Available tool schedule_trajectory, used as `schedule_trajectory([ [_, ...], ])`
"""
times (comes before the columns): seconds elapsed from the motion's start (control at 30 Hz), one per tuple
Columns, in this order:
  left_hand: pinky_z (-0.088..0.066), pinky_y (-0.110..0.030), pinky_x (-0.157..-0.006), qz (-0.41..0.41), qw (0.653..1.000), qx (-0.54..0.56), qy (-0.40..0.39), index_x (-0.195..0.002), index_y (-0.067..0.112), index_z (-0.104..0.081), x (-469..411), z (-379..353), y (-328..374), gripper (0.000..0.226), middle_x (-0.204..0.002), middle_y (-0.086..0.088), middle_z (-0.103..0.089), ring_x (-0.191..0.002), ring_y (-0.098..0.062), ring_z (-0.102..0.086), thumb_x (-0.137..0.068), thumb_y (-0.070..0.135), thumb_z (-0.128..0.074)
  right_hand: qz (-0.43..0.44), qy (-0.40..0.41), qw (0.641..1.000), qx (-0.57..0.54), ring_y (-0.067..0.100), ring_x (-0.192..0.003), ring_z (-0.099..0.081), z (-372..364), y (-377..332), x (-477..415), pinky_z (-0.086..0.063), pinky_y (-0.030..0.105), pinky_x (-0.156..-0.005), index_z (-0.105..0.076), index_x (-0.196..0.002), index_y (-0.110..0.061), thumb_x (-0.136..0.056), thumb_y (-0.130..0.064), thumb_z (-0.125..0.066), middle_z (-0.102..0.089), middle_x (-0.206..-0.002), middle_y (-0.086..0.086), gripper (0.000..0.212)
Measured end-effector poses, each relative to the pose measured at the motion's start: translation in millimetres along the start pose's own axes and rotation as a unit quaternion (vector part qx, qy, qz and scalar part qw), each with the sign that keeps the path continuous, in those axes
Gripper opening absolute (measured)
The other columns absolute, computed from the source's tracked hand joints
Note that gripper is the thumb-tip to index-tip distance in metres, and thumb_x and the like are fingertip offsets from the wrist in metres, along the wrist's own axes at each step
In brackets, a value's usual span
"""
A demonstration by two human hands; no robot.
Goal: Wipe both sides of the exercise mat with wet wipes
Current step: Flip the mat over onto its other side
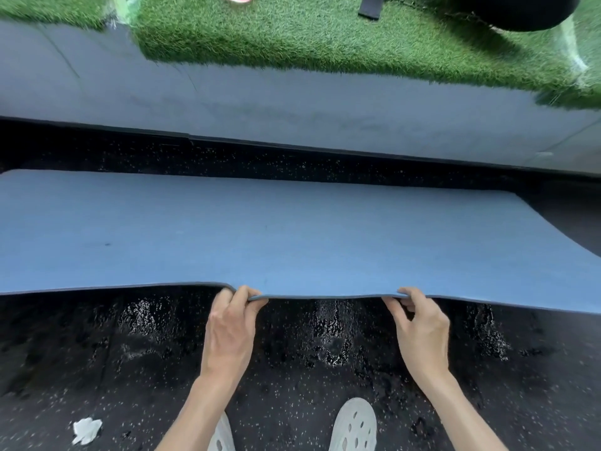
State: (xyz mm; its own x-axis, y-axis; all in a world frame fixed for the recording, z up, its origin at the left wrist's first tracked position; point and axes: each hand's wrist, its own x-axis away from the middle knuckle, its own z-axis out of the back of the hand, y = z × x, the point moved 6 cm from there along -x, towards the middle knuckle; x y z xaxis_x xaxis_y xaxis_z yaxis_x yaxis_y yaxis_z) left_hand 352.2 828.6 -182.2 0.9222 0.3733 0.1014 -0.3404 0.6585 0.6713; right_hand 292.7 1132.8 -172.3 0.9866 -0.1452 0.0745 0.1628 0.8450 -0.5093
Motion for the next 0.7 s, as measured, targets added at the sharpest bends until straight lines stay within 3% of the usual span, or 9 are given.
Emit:
schedule_trajectory([
  [0.1, -0.045, -0.033, -0.055, -0.019, 1.0, -0.004, -0.015, -0.084, 0.008, -0.066, 18, 12, 9, 0.012, -0.072, -0.001, -0.049, -0.062, -0.022, -0.054, -0.081, 0.014, -0.075, -0.002, 0.011, 0.999, 0.03, 0.026, -0.073, -0.057, 19, 2, 21, -0.037, 0.031, -0.062, -0.071, -0.1, -0.005, -0.079, -0.02, -0.077, -0.057, -0.073, 0.005, 0.027],
  [0.23, -0.052, -0.033, -0.052, -0.049, 0.998, -0.014, -0.038, -0.079, 0.01, -0.065, 38, 41, 27, 0.02, -0.069, 0.005, -0.046, -0.06, -0.019, -0.054, -0.08, 0.03, -0.063, -0.005, 0.007, 0.999, 0.04, 0.028, -0.071, -0.056, 48, -7, 45, -0.039, 0.034, -0.06, -0.073, -0.097, -0.006, -0.072, -0.013, -0.083, -0.054, -0.07, 0.004, 0.027],
  [0.37, -0.042, -0.027, -0.053, -0.067, 0.995, -0.046, -0.057, -0.076, 0.013, -0.062, 35, 75, 48, 0.022, -0.066, 0.006, -0.045, -0.062, -0.018, -0.049, -0.081, 0.034, -0.062, 0.027, 0.006, 0.998, 0.053, 0.027, -0.066, -0.055, 86, -35, 48, -0.039, 0.033, -0.056, -0.074, -0.089, -0.008, -0.068, -0.013, -0.086, -0.052, -0.066, 0.003, 0.025],
  [0.5, -0.04, -0.03, -0.059, -0.051, 0.995, -0.064, -0.059, -0.076, 0.011, -0.06, 17, 106, 68, 0.021, -0.065, 0.002, -0.049, -0.066, -0.021, -0.048, -0.083, 0.028, -0.072, 0.045, 0.008, 0.997, 0.064, 0.025, -0.065, -0.052, 122, -71, 34, -0.037, 0.032, -0.055, -0.071, -0.085, -0.011, -0.071, -0.019, -0.084, -0.05, -0.066, 0.0, 0.02],
  [0.63, -0.036, -0.032, -0.068, -0.019, 0.993, -0.072, -0.087, -0.083, 0.011, -0.058, -4, 122, 81, 0.023, -0.074, -0.001, -0.052, -0.08, -0.025, -0.051, -0.092, 0.031, -0.065, 0.042, -0.012, 0.995, 0.091, 0.023, -0.067, -0.052, 132, -92, 18, -0.039, 0.035, -0.057, -0.066, -0.078, -0.016, -0.078, -0.03, -0.079, -0.053, -0.065, -0.001, 0.019],
  [0.7, -0.033, -0.031, -0.069, -0.011, 0.99, -0.088, -0.108, -0.082, 0.017, -0.052, -8, 129, 85, 0.024, -0.072, 0.003, -0.045, -0.082, -0.024, -0.05, -0.095, 0.035, -0.06, 0.022, -0.035, 0.995, 0.093, 0.023, -0.066, -0.05, 135, -97, 14, -0.037, 0.035, -0.058, -0.06, -0.07, -0.019, -0.08, -0.033, -0.077, -0.053, -0.063, 0.0, 0.024],
])
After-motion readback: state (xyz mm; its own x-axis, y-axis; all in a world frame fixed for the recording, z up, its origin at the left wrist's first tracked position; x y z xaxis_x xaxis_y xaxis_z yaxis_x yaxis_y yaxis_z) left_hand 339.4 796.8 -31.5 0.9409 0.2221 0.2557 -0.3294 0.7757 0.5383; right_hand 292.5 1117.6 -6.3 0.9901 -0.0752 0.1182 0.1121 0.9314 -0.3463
